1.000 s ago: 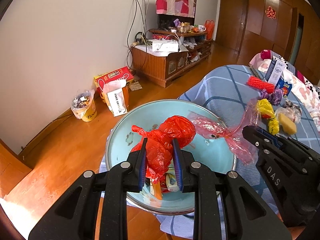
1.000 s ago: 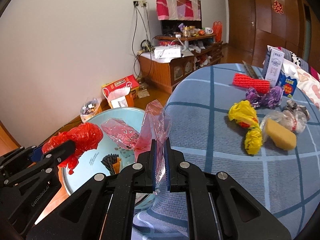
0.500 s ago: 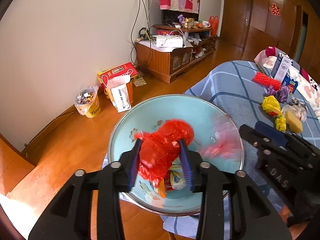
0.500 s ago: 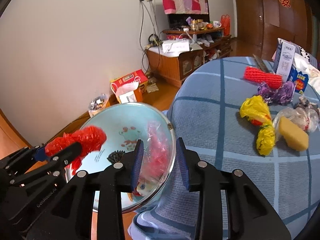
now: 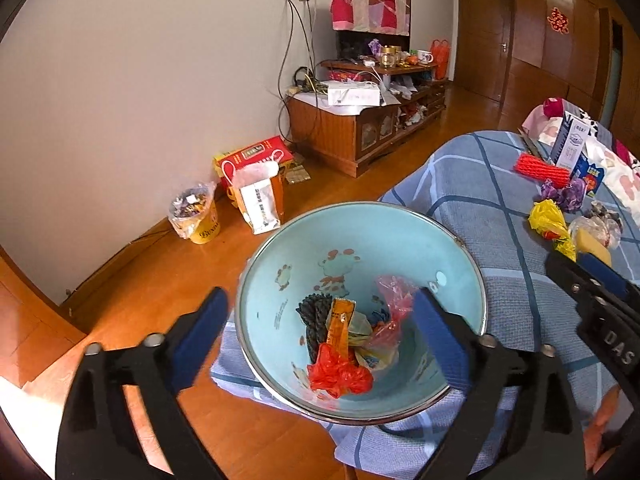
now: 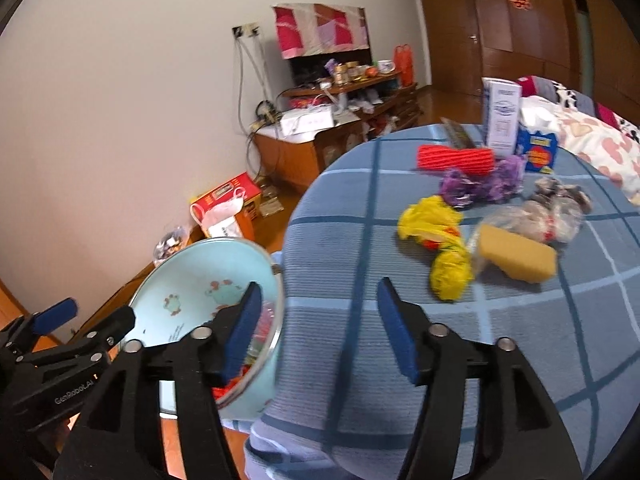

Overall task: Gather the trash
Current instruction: 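Move both open tools back toward the remaining trash on the table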

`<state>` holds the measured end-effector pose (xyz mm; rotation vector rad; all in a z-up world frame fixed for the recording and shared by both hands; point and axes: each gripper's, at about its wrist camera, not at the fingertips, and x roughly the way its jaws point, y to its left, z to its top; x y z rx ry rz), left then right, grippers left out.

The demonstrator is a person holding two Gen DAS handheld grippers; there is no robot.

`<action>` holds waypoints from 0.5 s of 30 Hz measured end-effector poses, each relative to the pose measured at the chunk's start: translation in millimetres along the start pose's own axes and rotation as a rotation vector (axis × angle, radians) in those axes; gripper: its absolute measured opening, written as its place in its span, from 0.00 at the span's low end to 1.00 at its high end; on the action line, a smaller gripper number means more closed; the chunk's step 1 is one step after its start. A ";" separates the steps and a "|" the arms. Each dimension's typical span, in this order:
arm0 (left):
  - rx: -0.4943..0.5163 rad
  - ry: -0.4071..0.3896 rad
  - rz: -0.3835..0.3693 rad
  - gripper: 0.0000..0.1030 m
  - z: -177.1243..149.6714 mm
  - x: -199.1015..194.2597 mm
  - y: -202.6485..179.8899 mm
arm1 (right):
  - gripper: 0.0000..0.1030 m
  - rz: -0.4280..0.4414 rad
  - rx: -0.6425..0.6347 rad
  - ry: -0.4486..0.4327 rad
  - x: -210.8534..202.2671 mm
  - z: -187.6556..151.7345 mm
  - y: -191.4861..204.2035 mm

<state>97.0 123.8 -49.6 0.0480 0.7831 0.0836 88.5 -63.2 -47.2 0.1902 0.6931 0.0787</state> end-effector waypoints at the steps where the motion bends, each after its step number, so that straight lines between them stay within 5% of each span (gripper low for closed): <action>1: 0.006 -0.004 0.003 0.93 -0.1 -2.2 -2.1 | 0.68 -0.005 0.012 -0.005 -2.8 -0.1 -3.6; 15: 0.053 -0.040 -0.034 0.94 -3.9 -32.5 -30.1 | 0.69 -0.104 0.113 -0.068 -52.4 -8.2 -59.9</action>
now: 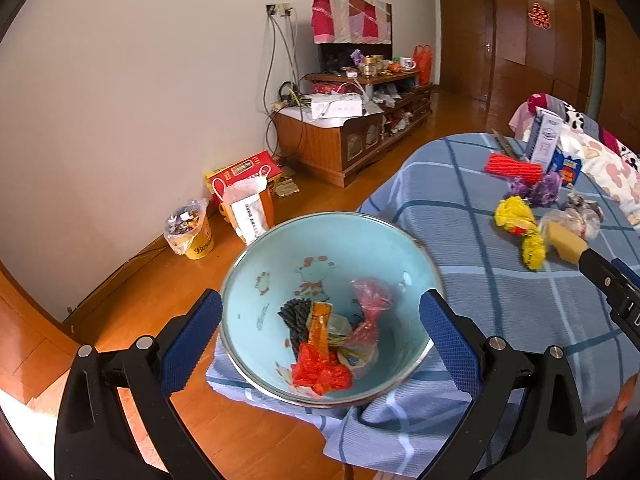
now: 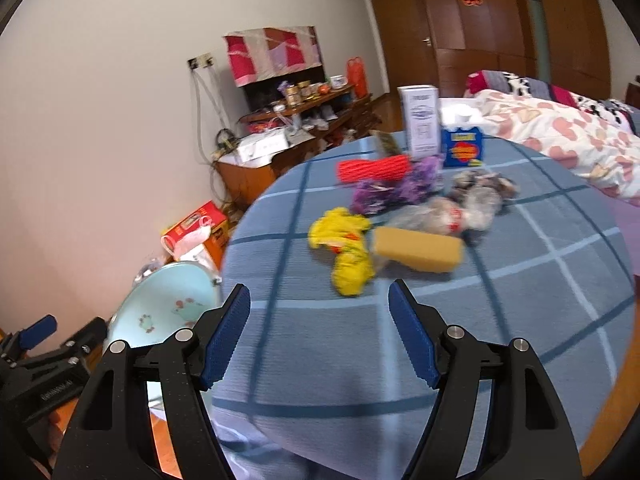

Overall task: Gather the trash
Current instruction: 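Move both open tools back toward the remaining trash on the table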

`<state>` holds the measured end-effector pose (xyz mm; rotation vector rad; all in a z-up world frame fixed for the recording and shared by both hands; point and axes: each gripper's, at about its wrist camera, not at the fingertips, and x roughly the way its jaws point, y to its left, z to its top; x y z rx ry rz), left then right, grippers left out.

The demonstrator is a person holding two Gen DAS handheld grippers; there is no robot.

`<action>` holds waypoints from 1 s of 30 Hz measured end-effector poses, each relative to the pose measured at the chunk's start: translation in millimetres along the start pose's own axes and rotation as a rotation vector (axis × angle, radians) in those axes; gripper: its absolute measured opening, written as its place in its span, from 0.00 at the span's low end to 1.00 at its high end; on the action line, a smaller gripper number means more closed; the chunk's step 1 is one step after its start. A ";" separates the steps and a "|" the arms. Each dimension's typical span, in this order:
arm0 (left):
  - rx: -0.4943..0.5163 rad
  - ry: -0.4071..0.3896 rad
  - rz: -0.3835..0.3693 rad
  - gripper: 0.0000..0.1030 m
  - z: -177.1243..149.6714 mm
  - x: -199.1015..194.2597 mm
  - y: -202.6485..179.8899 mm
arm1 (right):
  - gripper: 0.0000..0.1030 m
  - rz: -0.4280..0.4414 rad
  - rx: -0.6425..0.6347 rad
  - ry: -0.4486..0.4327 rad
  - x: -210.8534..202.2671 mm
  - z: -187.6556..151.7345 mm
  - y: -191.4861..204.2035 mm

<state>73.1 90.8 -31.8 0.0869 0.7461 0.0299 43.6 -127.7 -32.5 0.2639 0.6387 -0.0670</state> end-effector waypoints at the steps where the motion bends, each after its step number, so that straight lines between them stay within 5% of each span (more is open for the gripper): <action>1: 0.002 0.000 -0.008 0.94 -1.2 -1.9 -2.6 | 0.69 -0.016 0.010 -0.001 -2.9 -1.5 -8.0; 20: 0.088 0.077 -0.147 0.94 -21.9 9.0 -60.7 | 0.66 -0.168 0.137 0.010 -14.1 -17.1 -106.8; 30: 0.105 0.103 -0.174 0.94 -13.9 27.8 -78.5 | 0.66 -0.096 0.025 0.066 23.5 8.8 -104.9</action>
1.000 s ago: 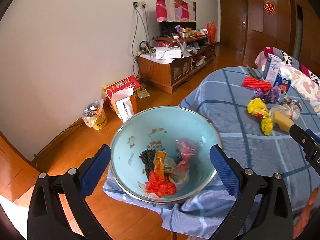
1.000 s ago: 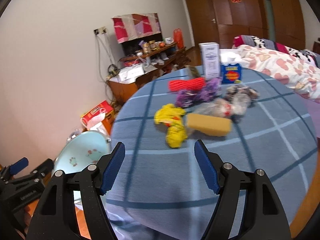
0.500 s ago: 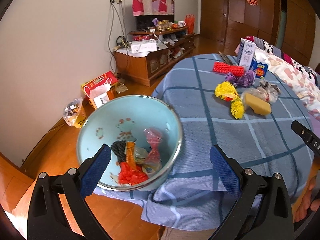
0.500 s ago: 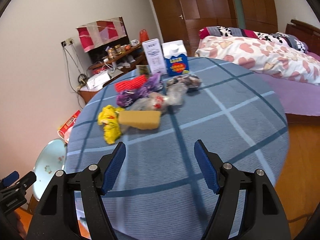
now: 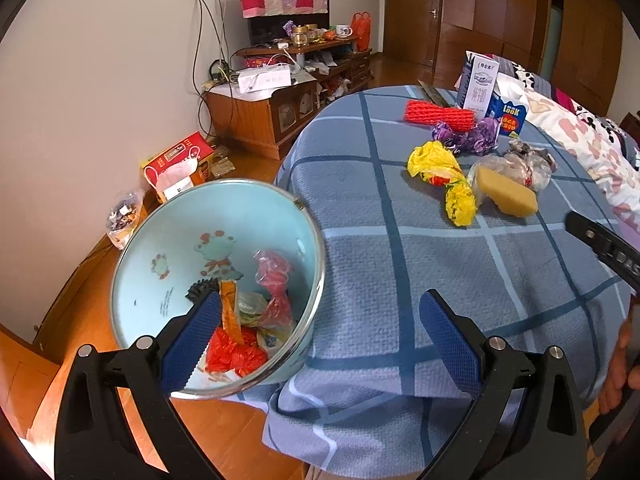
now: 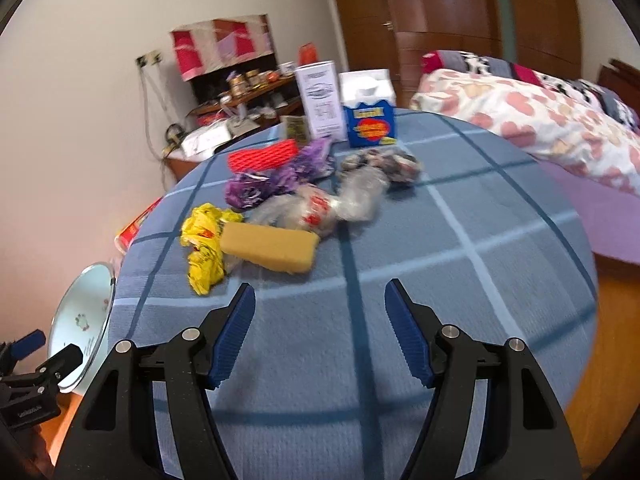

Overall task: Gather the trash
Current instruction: 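Move both open tools back toward the remaining trash on the table, then grasp the yellow sponge with right tool while left tool grasps yellow plastic bag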

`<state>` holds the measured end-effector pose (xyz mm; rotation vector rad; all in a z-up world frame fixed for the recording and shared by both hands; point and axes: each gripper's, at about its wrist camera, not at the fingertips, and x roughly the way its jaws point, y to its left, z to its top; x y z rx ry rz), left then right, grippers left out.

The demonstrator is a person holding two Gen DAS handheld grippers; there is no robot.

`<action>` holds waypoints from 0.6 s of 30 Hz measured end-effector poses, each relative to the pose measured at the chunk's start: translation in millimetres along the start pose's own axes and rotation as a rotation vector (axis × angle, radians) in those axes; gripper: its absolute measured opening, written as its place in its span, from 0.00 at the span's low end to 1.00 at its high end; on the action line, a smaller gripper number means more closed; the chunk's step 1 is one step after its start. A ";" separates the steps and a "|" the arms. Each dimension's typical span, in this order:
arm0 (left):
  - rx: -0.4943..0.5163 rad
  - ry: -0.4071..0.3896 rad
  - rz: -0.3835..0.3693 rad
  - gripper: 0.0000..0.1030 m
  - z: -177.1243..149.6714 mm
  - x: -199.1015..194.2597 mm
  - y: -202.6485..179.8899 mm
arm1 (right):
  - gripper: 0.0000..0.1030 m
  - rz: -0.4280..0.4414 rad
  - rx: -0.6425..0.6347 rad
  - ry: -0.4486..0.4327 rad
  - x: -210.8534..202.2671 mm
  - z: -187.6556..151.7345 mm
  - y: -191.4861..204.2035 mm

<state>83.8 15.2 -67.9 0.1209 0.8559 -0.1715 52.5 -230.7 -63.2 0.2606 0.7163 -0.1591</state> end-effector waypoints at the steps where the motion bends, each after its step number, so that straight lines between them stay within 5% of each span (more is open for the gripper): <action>1: 0.002 -0.001 0.002 0.94 1.4 1.0 -0.5 | 0.66 0.007 -0.023 0.007 5.4 3.8 3.2; 13: 0.008 0.006 0.007 0.94 19.3 13.8 -4.5 | 0.65 0.114 -0.198 0.192 77.2 32.9 23.8; 16: 0.010 0.004 0.005 0.94 22.7 15.5 -6.7 | 0.37 0.118 -0.216 0.214 83.1 30.6 23.7; 18: 0.014 0.002 0.000 0.94 24.5 17.5 -9.9 | 0.31 0.118 -0.223 0.196 78.0 27.9 22.1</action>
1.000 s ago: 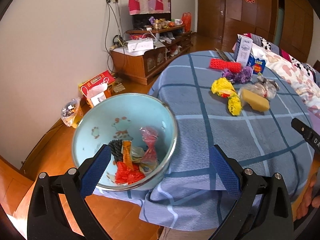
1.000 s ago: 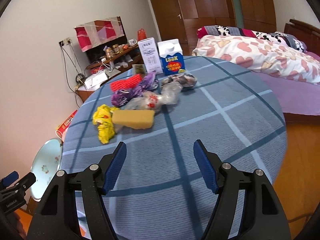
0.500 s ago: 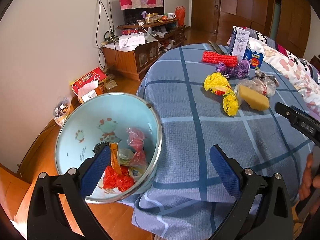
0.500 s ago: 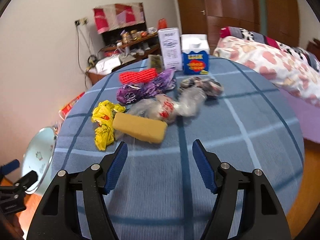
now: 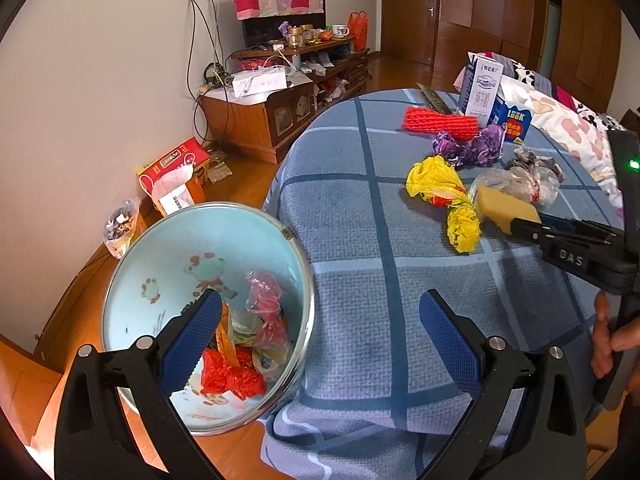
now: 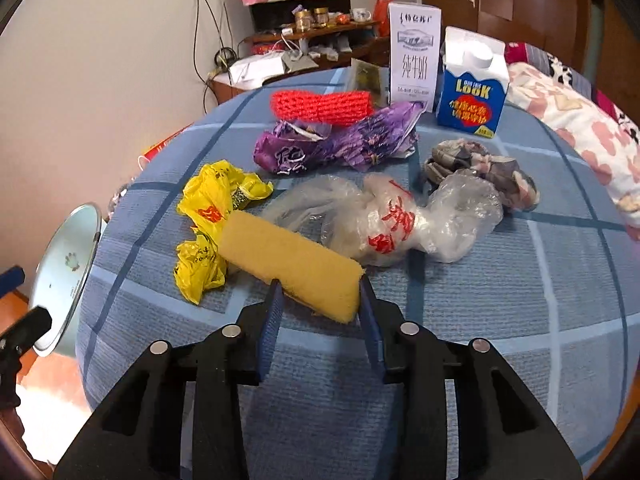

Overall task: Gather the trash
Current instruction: 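Grasp the yellow sponge with right tool while left tool grasps yellow plastic bag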

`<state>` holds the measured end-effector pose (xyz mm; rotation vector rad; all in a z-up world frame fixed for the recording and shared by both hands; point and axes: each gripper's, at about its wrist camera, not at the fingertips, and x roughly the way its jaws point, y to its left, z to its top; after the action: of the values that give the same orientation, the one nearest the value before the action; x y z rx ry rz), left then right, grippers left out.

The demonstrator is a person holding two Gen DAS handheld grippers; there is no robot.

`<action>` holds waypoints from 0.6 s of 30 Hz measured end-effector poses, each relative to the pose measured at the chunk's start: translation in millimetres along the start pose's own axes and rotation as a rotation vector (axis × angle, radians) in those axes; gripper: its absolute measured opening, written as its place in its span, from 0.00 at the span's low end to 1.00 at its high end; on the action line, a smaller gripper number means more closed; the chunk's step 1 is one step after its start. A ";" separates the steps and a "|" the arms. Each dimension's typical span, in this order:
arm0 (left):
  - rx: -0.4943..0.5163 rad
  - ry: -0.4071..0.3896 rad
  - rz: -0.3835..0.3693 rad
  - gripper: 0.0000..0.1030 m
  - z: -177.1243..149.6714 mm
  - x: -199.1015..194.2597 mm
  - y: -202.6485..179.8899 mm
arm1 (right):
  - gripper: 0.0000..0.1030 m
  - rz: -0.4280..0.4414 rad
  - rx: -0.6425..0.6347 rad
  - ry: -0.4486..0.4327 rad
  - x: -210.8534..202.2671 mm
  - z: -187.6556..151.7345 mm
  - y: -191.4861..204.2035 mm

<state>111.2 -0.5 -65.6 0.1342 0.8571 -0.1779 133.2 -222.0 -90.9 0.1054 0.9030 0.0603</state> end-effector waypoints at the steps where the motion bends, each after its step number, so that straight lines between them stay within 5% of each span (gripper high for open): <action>1: 0.000 -0.003 -0.015 0.94 1.4 1.2 -2.2 | 0.29 0.007 0.010 -0.011 -4.0 -1.9 -1.4; 5: -0.003 -0.016 -0.059 0.94 6.5 4.6 -11.4 | 0.28 0.036 0.058 -0.087 -41.2 -15.9 -11.9; 9: 0.021 -0.038 -0.073 0.92 17.3 15.3 -33.0 | 0.28 -0.057 0.145 -0.148 -75.6 -32.0 -41.3; 13: 0.037 -0.049 -0.123 0.86 31.3 31.6 -59.8 | 0.28 -0.248 0.288 -0.164 -94.2 -50.0 -88.4; 18: -0.037 -0.018 -0.178 0.75 49.1 59.9 -85.1 | 0.29 -0.252 0.374 -0.174 -107.5 -66.1 -111.8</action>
<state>168.0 -99.0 -83.3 0.0214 0.8535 -0.3291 15.7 -339.0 -60.7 0.3385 0.7397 -0.3488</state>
